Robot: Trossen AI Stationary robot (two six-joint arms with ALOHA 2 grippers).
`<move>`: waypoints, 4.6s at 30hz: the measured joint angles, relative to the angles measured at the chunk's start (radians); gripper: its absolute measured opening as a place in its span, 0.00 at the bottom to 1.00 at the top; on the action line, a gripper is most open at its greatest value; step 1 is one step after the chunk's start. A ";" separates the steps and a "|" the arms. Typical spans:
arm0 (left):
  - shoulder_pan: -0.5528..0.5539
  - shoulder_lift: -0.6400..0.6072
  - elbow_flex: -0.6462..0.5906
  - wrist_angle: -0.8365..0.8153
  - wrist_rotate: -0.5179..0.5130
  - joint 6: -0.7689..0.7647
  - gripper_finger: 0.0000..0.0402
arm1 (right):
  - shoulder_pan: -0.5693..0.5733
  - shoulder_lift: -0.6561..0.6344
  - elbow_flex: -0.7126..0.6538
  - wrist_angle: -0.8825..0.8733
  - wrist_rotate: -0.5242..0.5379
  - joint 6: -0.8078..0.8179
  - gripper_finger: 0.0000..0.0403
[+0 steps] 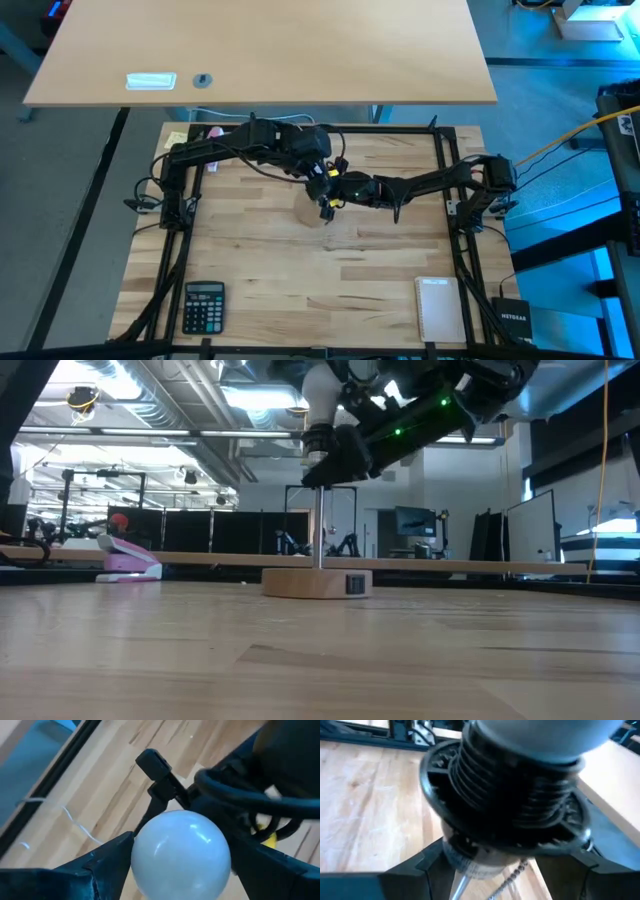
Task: Screw lightbulb
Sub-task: Remove the lightbulb from the lamp
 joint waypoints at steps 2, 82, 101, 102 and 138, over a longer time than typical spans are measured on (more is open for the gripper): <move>0.000 -0.001 0.000 -0.001 -0.001 0.039 0.78 | 0.000 -0.022 0.000 -0.029 -0.016 0.006 0.62; -0.016 0.045 0.048 -0.053 -0.049 -0.112 0.72 | -0.004 0.068 -0.174 0.482 -0.130 0.163 0.38; 0.009 -0.054 0.103 -0.136 0.024 0.572 0.97 | -0.006 0.070 -0.172 0.478 -0.135 0.156 0.38; 0.012 -0.059 0.103 -0.140 0.024 0.607 0.97 | -0.006 0.070 -0.172 0.478 -0.135 0.156 0.38; 0.012 -0.097 0.046 -0.116 0.043 0.488 0.97 | -0.007 0.070 -0.172 0.475 -0.154 0.155 0.38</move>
